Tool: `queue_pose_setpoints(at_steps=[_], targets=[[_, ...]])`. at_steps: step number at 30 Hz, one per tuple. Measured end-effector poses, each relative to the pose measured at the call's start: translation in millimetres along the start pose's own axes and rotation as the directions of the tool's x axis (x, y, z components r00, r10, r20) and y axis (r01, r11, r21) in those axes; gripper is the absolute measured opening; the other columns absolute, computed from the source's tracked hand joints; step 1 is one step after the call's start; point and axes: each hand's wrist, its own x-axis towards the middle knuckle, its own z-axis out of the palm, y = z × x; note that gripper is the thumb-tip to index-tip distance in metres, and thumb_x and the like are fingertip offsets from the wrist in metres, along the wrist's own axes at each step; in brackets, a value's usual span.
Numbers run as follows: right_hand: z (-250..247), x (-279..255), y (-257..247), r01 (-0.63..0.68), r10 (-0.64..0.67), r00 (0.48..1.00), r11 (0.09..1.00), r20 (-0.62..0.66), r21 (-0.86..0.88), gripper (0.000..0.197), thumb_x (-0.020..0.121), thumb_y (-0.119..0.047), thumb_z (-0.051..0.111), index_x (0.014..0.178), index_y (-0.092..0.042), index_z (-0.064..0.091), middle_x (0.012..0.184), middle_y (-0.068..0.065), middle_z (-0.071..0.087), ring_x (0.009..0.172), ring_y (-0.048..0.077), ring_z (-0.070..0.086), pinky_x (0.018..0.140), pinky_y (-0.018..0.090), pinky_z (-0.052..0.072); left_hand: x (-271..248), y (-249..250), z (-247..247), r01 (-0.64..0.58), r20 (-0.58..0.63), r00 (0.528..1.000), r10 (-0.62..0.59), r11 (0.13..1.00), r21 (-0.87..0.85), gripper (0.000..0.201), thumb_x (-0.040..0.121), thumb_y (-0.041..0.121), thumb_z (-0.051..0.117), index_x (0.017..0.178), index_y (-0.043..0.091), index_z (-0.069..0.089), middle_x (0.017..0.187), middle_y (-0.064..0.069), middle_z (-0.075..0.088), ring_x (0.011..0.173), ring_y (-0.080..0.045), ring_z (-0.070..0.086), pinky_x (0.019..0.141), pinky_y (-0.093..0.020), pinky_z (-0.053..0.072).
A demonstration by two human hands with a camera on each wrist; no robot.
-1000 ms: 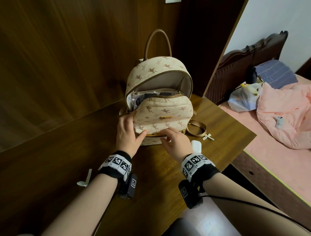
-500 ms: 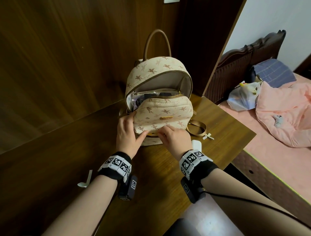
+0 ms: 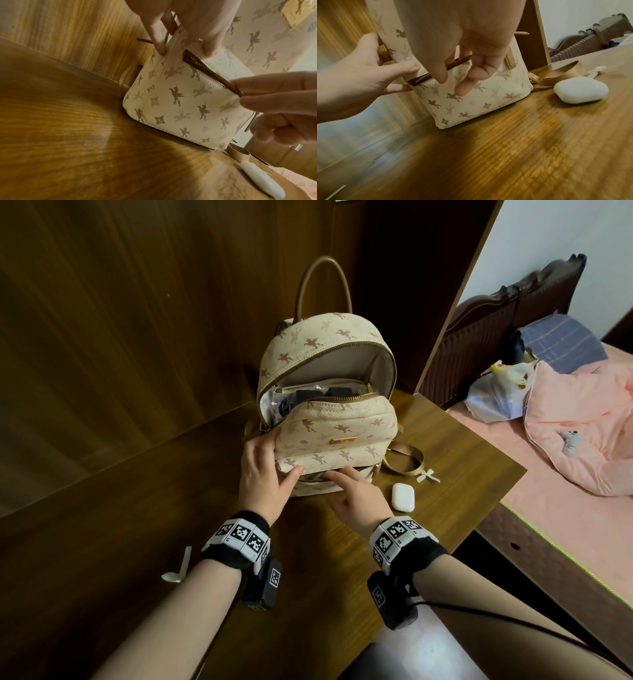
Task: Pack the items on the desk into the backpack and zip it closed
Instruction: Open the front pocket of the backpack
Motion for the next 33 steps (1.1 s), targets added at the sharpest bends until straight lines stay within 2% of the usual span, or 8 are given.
queue_pose_setpoints(at_steps=[2, 5, 11, 14, 17, 19, 28, 33], targets=[[-3, 3, 0, -0.006, 0.006, 0.999, 1.000, 0.047, -0.007, 0.046, 0.090, -0.021, 0.058, 0.135, -0.026, 0.047, 0.129, -0.004, 0.049, 0.102, 0.018, 0.059, 0.077, 0.018, 0.038, 0, -1, 1, 0.001, -0.004, 1.000, -0.001, 1.000, -0.003, 0.078, 0.070, 0.023, 0.083, 0.131, 0.019, 0.033, 0.125, -0.024, 0.046, 0.114, -0.040, 0.050, 0.092, -0.036, 0.040], [-5, 9, -1, -0.034, 0.037, 0.996, 0.999, 0.083, -0.037, 0.047, 0.089, -0.021, 0.057, 0.134, -0.029, 0.048, 0.130, -0.003, 0.048, 0.113, 0.020, 0.054, 0.086, 0.027, 0.046, 0, 0, 1, 0.004, -0.003, 1.000, -0.004, 1.000, -0.006, 0.079, 0.071, 0.023, 0.082, 0.132, 0.019, 0.033, 0.127, -0.024, 0.045, 0.116, -0.039, 0.049, 0.092, -0.036, 0.040], [4, -8, -2, 0.012, -0.013, 0.999, 0.999, -0.030, -0.039, 0.053, 0.088, -0.014, 0.057, 0.139, -0.020, 0.043, 0.133, 0.003, 0.047, 0.116, 0.022, 0.051, 0.092, 0.031, 0.047, 0, 0, 0, -0.001, -0.015, 1.000, 0.001, 1.000, -0.004, 0.079, 0.070, 0.023, 0.083, 0.131, 0.020, 0.033, 0.126, -0.024, 0.045, 0.116, -0.039, 0.049, 0.093, -0.036, 0.040], [10, -16, -4, 0.031, -0.033, 0.998, 0.999, -0.049, -0.043, 0.059, 0.085, -0.010, 0.058, 0.141, -0.016, 0.038, 0.138, 0.006, 0.043, 0.113, 0.025, 0.054, 0.087, 0.033, 0.050, -1, 0, 2, -0.007, -0.038, 0.999, 0.006, 1.000, -0.013, 0.079, 0.070, 0.021, 0.083, 0.132, 0.018, 0.033, 0.125, -0.024, 0.045, 0.115, -0.038, 0.049, 0.092, -0.036, 0.040], [10, -15, -5, 0.020, -0.020, 1.000, 0.999, -0.018, -0.037, 0.060, 0.085, -0.008, 0.057, 0.140, -0.016, 0.036, 0.140, 0.006, 0.039, 0.096, 0.024, 0.060, 0.074, 0.027, 0.048, -2, -1, 6, -0.010, -0.057, 0.998, 0.009, 1.000, -0.025, 0.079, 0.071, 0.019, 0.082, 0.132, 0.017, 0.033, 0.124, -0.025, 0.046, 0.115, -0.039, 0.048, 0.092, -0.037, 0.041], [9, -11, -4, 0.013, -0.013, 1.000, 1.000, -0.016, -0.022, 0.058, 0.084, -0.007, 0.057, 0.138, -0.020, 0.039, 0.136, 0.004, 0.040, 0.090, 0.024, 0.060, 0.069, 0.026, 0.045, -2, -1, 8, -0.006, -0.061, 0.998, 0.004, 1.000, -0.026, 0.078, 0.071, 0.019, 0.082, 0.132, 0.017, 0.033, 0.124, -0.025, 0.045, 0.115, -0.039, 0.048, 0.093, -0.038, 0.041], [11, 10, -9, -0.092, 0.095, 0.994, 0.994, 0.050, -0.063, 0.052, 0.085, -0.017, 0.057, 0.135, -0.027, 0.045, 0.131, 0.002, 0.042, 0.109, 0.025, 0.055, 0.078, 0.030, 0.048, -2, -1, 6, -0.016, -0.067, 0.998, 0.015, 1.000, -0.019, 0.079, 0.070, 0.020, 0.082, 0.132, 0.017, 0.033, 0.123, -0.025, 0.046, 0.114, -0.028, 0.042, 0.092, -0.034, 0.038], [14, 9, -8, -0.100, 0.100, 0.995, 0.994, 0.002, -0.046, 0.048, 0.086, -0.021, 0.057, 0.133, -0.025, 0.048, 0.128, 0.001, 0.046, 0.110, 0.022, 0.054, 0.080, 0.030, 0.048, -2, -2, 8, -0.009, -0.068, 0.998, 0.008, 1.000, -0.017, 0.078, 0.071, 0.022, 0.081, 0.132, 0.017, 0.033, 0.123, -0.024, 0.045, 0.115, -0.032, 0.045, 0.093, -0.033, 0.038]])
